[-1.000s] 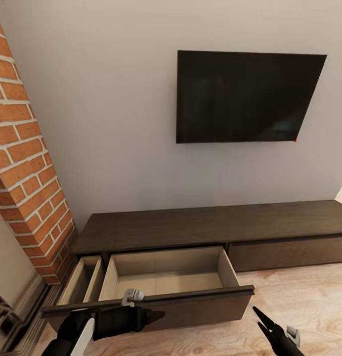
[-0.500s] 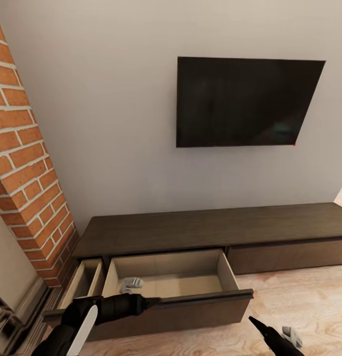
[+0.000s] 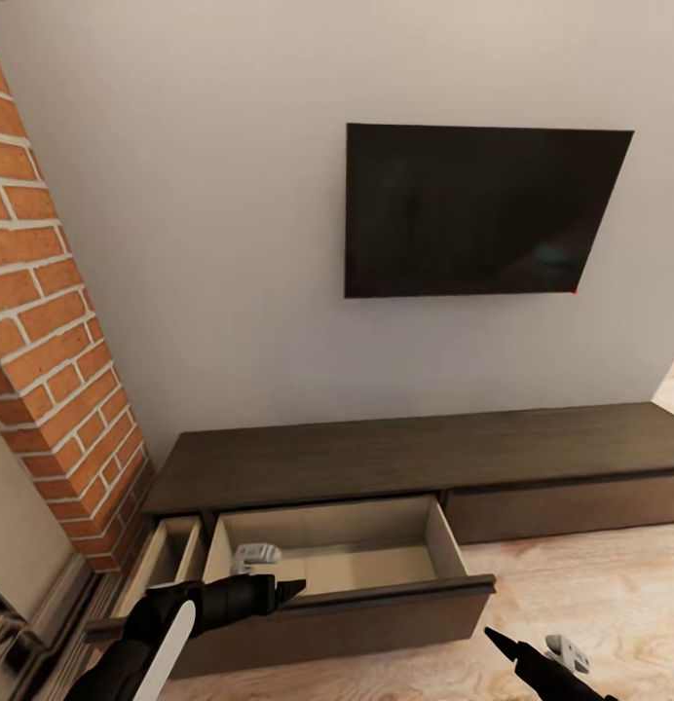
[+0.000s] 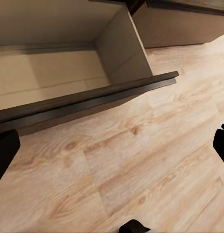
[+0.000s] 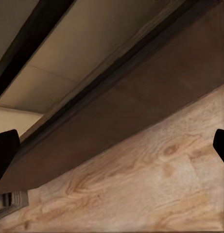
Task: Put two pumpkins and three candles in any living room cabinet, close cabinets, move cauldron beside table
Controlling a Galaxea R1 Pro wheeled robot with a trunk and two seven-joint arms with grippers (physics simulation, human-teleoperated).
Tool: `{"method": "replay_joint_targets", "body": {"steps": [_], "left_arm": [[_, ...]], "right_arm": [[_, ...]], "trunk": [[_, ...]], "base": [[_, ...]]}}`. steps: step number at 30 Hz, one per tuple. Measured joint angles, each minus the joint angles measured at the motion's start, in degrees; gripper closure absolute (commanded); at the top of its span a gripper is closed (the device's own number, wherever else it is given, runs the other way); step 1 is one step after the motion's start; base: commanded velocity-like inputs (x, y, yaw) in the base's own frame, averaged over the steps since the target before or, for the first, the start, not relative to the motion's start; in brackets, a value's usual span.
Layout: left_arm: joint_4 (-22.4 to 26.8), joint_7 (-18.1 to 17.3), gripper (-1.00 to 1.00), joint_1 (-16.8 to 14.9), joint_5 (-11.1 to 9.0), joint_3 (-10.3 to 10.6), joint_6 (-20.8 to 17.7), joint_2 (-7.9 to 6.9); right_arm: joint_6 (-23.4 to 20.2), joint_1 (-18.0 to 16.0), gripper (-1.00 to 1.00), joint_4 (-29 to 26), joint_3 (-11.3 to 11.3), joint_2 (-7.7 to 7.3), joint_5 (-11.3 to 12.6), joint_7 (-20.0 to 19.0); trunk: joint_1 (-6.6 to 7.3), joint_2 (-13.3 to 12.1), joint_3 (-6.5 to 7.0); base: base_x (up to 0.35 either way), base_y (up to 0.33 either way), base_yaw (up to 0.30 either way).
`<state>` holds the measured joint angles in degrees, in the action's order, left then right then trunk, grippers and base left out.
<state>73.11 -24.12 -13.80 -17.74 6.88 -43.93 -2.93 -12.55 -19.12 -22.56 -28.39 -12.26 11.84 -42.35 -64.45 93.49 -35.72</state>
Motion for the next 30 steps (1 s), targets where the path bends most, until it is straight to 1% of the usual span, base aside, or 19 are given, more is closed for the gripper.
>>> {"method": "replay_joint_targets", "body": {"steps": [8, 17, 22, 30], "left_arm": [[-0.2, 0.4, -1.0, 0.3, -0.1, 0.1, 2.2, 0.04], [-0.3, 0.4, -1.0, 0.7, 0.1, 0.2, 2.9, 0.06], [-0.7, 0.5, -1.0, 0.7, 0.3, 0.2, 5.1, 0.07], [-0.8, 0.5, -1.0, 0.7, 0.2, 0.2, 6.0, 0.07]], "right_arm": [[0.0, 0.0, -1.0, 0.0, 0.0, 0.1, -0.6, 0.2], [0.0, 0.0, -1.0, 0.0, 0.0, 0.11, -0.8, 0.3], [0.0, 0.0, -1.0, 0.1, 0.0, 0.11, -0.8, 0.3], [-0.1, 0.0, -1.0, 0.2, 0.0, 0.11, -0.9, 0.3]], "trunk": [[0.01, 0.0, 0.0], [0.0, 0.0, 0.0], [-0.02, 0.0, 0.0], [-0.01, 0.0, 0.0]], "base": [[0.0, 0.0, -0.245], [-0.016, 0.0, -0.29], [-0.181, 0.0, -0.294], [-0.241, 0.072, -0.294]]}}
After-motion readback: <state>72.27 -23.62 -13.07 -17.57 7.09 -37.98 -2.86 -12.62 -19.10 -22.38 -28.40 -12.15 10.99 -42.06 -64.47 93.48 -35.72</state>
